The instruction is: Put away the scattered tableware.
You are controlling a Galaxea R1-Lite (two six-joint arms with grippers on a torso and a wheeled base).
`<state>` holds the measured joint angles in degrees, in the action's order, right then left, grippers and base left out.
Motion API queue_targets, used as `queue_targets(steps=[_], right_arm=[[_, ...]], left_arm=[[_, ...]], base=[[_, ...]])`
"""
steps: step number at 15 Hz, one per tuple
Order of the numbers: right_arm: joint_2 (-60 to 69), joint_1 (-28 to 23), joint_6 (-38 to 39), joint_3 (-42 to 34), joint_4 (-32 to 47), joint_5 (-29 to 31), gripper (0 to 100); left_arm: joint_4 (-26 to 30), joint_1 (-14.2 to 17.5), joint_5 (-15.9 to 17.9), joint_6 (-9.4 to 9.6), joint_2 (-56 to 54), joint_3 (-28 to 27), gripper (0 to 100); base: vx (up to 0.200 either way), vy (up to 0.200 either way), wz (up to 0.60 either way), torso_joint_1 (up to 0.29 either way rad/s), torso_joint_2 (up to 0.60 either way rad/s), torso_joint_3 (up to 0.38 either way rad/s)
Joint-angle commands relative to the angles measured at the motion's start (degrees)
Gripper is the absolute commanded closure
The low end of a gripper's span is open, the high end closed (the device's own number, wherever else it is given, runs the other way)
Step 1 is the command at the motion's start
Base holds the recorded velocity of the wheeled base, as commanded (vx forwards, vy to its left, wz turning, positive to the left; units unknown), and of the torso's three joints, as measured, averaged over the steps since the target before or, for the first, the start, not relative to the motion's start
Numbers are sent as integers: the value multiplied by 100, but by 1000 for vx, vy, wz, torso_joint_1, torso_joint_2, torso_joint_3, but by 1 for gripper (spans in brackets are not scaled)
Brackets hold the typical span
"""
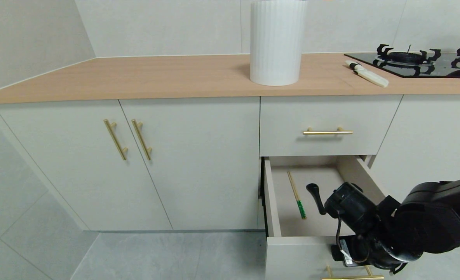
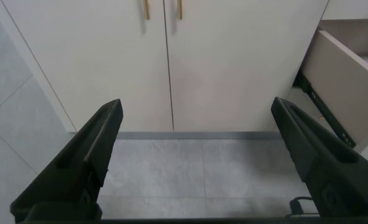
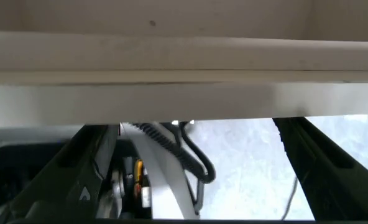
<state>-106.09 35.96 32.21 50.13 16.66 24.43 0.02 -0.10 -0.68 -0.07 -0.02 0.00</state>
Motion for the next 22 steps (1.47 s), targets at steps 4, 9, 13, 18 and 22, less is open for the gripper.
queue_targets(steps=[4,9,13,18,22], right_arm=[[-368,-292,14,32,-498,159,0],[-438,-371,22,6,-1122,343,0],[-254,-388,-30,-12,-1227,343,0],[-447,-388,-479,190,-1499,326,0],[-623,-529,-1164,313,-2159,246,0]], left_arm=[[-2,1,-2,-1,2,0,0],[-2,1,-2,-1,2,0,0],[-2,1,-2,-1,2,0,0],[-2,1,-2,-1,2,0,0],[-2,1,-2,-1,2,0,0]], base=[[0,0,0,0,0,0],[0,0,0,0,0,0],[0,0,0,0,0,0],[0,0,0,0,0,0],[0,0,0,0,0,0]])
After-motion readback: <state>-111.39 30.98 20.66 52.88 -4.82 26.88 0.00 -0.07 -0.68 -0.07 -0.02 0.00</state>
